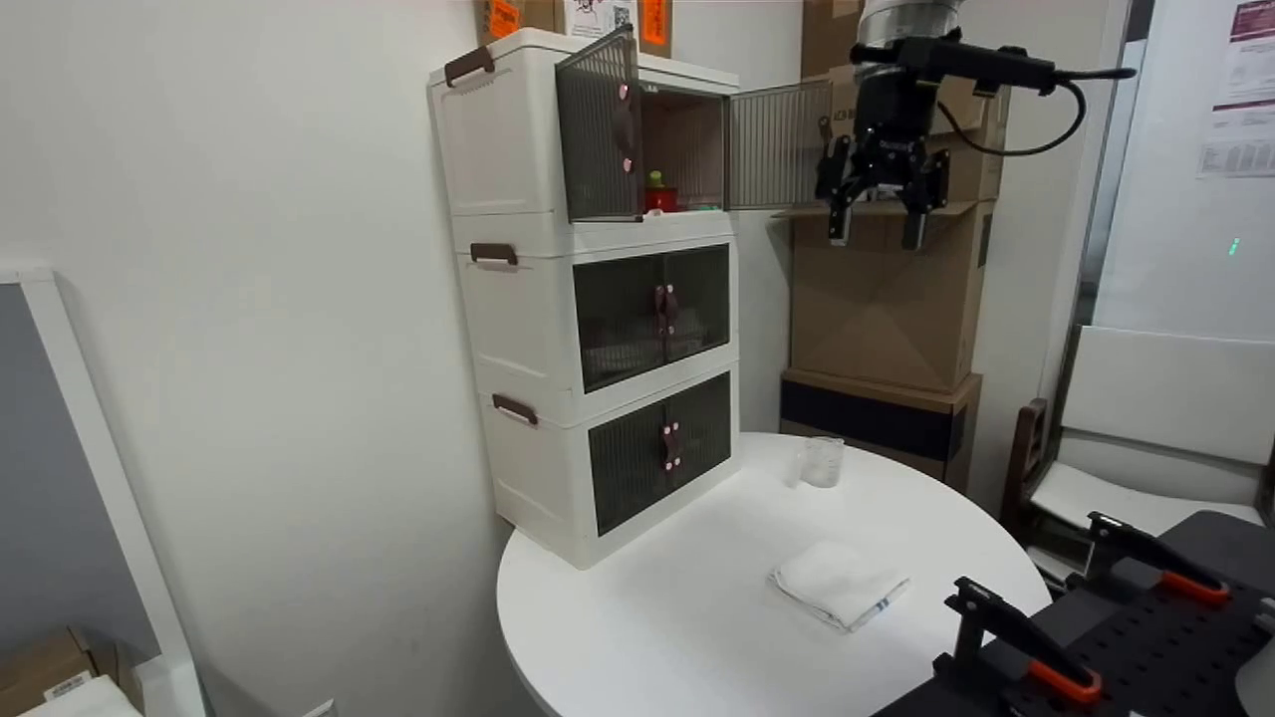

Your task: Remove the silver dish from the top cabinet

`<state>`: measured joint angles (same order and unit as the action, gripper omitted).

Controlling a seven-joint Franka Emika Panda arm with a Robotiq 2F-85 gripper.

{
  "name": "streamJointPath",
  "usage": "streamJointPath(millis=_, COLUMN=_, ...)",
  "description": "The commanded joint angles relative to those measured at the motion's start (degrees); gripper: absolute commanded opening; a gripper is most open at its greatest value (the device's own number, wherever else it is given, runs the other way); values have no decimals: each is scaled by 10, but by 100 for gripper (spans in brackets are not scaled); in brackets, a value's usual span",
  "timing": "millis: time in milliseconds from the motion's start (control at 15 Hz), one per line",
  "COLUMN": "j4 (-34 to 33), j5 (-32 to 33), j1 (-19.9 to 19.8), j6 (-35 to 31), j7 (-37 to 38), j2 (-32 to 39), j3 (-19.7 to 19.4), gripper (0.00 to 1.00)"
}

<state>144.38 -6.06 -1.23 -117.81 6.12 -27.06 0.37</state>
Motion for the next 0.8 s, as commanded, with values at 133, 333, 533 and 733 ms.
streamJointPath(millis=133, j4=-122, j5=-29, j1=-13, j6=-134, j7=-51, j2=103, j3=-53, gripper=100)
streamJointPath(millis=333, j4=-196, j5=-134, j1=10, j6=-192, j7=-112, j2=175, j3=-85, gripper=100)
streamJointPath(millis=533, j4=-276, j5=-220, j1=20, j6=-207, j7=-176, j2=254, j3=-84, gripper=100)
streamJointPath(millis=733, j4=-352, j5=-248, j1=10, j6=-232, j7=-179, j2=326, j3=-59, gripper=100)
